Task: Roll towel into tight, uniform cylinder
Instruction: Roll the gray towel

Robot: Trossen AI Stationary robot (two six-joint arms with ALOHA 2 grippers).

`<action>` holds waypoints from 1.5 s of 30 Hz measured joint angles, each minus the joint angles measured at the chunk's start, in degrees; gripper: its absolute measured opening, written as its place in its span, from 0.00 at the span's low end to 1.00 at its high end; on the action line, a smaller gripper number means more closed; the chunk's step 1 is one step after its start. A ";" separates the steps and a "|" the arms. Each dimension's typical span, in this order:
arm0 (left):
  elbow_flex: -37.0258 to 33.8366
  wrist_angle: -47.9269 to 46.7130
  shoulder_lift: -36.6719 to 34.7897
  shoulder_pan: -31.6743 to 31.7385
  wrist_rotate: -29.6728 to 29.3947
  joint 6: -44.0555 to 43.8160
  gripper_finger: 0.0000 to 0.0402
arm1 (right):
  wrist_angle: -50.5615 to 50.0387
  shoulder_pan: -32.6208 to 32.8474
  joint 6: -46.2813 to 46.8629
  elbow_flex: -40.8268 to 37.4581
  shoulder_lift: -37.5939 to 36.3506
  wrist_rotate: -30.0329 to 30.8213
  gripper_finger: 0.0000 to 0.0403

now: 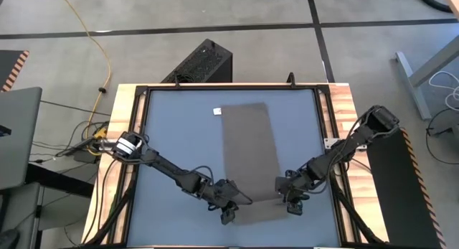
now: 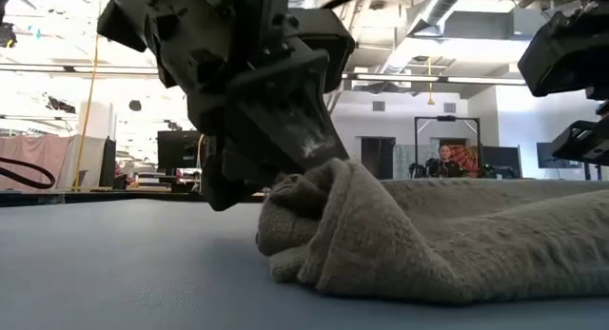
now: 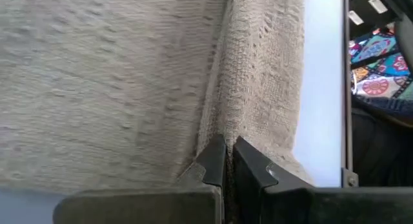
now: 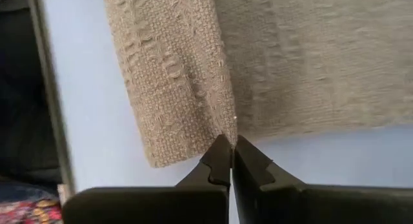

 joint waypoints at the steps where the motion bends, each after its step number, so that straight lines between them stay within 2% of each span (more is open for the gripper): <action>1: -0.01 -0.06 0.01 0.23 0.66 0.07 0.00 | -0.01 0.00 -0.57 -0.01 0.00 0.18 0.07; 8: -0.12 -0.64 0.02 0.66 4.82 0.88 0.00 | -2.58 -0.28 -2.78 0.14 -0.09 -0.34 0.24; 14: -0.10 -1.11 0.02 0.61 4.82 0.97 0.00 | -14.36 -1.46 -5.34 3.37 -0.32 -0.28 0.42; 19: -0.06 -1.19 0.02 0.62 4.59 2.25 0.00 | -12.74 1.85 -5.40 3.84 -1.97 0.01 0.51; 22: -0.06 -1.20 0.02 0.87 4.54 4.14 0.00 | -10.20 5.60 -4.10 3.84 -3.18 2.58 0.52; 26: -0.06 -1.26 0.02 1.62 6.13 7.19 0.00 | -6.16 11.21 -3.18 3.84 -4.04 10.86 0.52; 31: -0.06 -1.28 0.02 2.42 7.38 10.89 0.00 | 2.61 17.80 -12.43 3.86 -2.54 22.19 0.50; 37: -0.06 -1.07 0.02 2.98 7.38 11.57 0.00 | 8.32 20.45 -23.18 3.91 -0.07 27.88 0.49; 41: -0.06 -0.38 0.07 3.29 7.15 12.81 0.02 | 10.07 19.62 -25.80 3.91 1.91 30.19 0.49; 45: -0.06 -0.32 0.09 3.39 7.23 14.49 0.09 | 11.85 18.60 -27.10 3.91 4.92 30.34 0.49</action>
